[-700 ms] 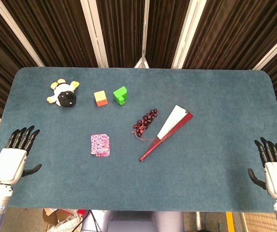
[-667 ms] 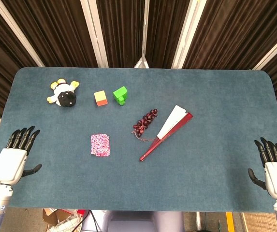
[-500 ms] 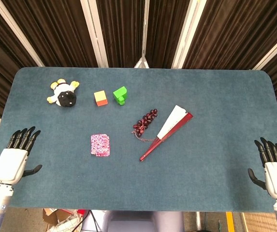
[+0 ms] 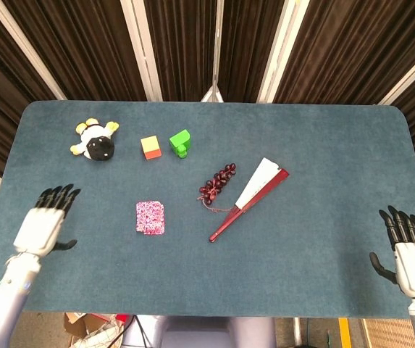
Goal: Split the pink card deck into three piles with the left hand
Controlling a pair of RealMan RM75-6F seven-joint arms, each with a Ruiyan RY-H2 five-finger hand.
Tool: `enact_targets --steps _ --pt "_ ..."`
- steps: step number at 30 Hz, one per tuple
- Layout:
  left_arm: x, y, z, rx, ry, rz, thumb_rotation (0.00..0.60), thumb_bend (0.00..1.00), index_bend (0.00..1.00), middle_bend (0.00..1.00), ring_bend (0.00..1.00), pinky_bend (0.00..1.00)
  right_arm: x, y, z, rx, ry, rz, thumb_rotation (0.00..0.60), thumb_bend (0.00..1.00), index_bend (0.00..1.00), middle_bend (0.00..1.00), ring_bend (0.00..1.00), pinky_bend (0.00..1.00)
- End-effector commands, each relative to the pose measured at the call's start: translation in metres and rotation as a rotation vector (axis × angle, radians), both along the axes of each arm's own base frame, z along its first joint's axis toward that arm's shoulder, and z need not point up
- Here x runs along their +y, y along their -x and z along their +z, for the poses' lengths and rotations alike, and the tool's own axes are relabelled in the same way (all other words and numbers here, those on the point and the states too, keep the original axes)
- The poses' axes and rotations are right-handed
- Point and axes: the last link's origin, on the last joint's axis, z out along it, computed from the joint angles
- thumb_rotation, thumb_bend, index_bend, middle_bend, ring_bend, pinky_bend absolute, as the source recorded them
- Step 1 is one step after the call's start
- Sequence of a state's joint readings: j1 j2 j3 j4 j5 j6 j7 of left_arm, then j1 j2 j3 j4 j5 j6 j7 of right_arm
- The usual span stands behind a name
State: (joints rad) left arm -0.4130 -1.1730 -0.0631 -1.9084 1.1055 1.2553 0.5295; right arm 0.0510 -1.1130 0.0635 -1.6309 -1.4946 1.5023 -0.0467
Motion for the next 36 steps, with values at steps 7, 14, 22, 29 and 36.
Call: enact_targets --steps 7,14,22,29,36 --pt "0.066 -0.055 -0.074 0.100 0.169 0.045 0.600 0.13 0.06 0.00 0.00 0.00 0.001 0.001 0.002 -0.015 0.000 0.002 0.600 0.37 0.00 0.00 0.00 0.05" --pt "0.074 -0.077 -0.112 0.165 0.217 0.056 0.600 0.13 0.08 0.00 0.00 0.00 0.000 0.001 0.002 -0.027 -0.004 0.003 0.600 0.37 0.00 0.00 0.00 0.05" --pt "0.078 -0.091 -0.134 0.172 0.234 0.063 0.600 0.15 0.13 0.00 0.00 0.00 0.000 0.000 0.002 -0.035 -0.006 0.002 0.600 0.37 0.00 0.00 0.00 0.05" --pt "0.080 -0.097 -0.146 0.180 0.250 0.069 0.600 0.15 0.15 0.00 0.00 0.00 0.000 0.000 0.002 -0.038 -0.006 0.002 0.600 0.37 0.00 0.00 0.00 0.05" --pt "0.081 -0.098 -0.152 0.185 0.253 0.071 0.600 0.20 0.19 0.00 0.00 0.00 0.000 0.000 0.002 -0.041 -0.007 0.001 0.600 0.37 0.00 0.00 0.00 0.05"
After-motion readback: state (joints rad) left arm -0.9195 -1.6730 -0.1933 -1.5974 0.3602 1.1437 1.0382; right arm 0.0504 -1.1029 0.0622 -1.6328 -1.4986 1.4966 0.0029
